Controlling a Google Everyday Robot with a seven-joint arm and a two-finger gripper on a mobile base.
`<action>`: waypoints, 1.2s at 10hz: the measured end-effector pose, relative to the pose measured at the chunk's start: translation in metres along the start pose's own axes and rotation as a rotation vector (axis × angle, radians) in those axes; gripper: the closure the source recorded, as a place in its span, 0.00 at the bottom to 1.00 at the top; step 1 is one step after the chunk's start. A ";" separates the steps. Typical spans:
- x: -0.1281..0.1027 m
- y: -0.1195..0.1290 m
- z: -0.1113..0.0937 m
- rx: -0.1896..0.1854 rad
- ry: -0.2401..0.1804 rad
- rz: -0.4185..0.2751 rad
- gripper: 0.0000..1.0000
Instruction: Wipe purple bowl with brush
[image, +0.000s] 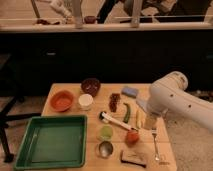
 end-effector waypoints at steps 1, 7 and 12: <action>-0.008 0.004 0.008 -0.001 -0.018 -0.009 0.20; -0.047 -0.007 0.053 -0.020 -0.030 -0.054 0.20; -0.080 -0.015 0.070 0.003 0.017 0.081 0.20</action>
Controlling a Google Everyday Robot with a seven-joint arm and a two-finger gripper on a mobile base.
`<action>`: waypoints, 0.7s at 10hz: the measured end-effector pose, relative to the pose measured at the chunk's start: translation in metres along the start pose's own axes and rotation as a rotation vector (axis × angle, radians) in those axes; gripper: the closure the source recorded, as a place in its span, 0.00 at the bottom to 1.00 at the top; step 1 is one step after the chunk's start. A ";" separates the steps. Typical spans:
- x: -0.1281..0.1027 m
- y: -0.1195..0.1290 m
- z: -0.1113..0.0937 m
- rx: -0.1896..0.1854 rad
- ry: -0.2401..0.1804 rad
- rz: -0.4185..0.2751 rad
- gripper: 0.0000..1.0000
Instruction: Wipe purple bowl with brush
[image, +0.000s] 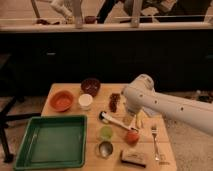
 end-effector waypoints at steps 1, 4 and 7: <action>0.000 0.000 0.000 0.000 0.002 0.001 0.20; 0.001 0.000 0.001 0.000 0.003 0.008 0.20; 0.009 0.004 0.016 -0.002 -0.001 0.125 0.20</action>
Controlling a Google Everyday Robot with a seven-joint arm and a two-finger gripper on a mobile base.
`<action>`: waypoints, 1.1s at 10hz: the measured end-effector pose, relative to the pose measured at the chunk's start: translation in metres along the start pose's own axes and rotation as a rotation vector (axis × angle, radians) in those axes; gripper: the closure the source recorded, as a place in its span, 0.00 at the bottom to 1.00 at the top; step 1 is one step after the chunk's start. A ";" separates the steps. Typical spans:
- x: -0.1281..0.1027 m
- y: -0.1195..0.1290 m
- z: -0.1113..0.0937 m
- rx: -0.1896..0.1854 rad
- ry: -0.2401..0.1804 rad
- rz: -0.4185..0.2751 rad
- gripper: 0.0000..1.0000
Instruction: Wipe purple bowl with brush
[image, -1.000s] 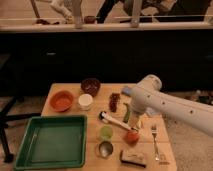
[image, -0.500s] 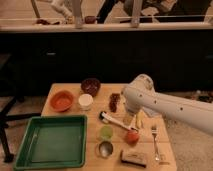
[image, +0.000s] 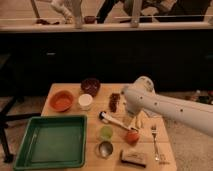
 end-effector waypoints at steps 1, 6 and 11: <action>0.002 0.002 0.002 0.001 -0.004 0.019 0.20; 0.004 0.019 0.016 -0.014 -0.002 0.021 0.20; 0.002 0.034 0.042 -0.052 0.010 0.014 0.20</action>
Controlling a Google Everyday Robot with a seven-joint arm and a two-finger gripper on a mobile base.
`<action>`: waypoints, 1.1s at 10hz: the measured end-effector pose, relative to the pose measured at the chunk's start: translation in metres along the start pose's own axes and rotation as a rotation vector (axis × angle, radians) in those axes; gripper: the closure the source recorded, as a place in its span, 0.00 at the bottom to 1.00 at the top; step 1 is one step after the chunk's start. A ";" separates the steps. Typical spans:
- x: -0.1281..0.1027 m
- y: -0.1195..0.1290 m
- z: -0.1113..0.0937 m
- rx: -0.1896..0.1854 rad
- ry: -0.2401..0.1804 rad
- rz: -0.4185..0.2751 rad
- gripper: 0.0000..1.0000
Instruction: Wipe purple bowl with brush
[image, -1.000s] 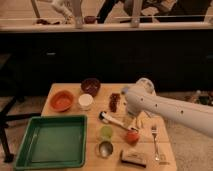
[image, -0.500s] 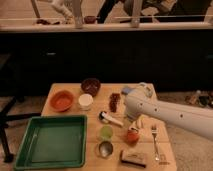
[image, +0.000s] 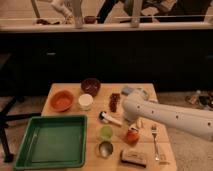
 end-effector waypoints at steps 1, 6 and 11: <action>0.001 0.002 0.008 -0.013 0.002 0.008 0.20; 0.006 0.007 0.027 -0.043 0.006 0.044 0.20; 0.003 0.018 0.040 -0.065 0.018 0.039 0.20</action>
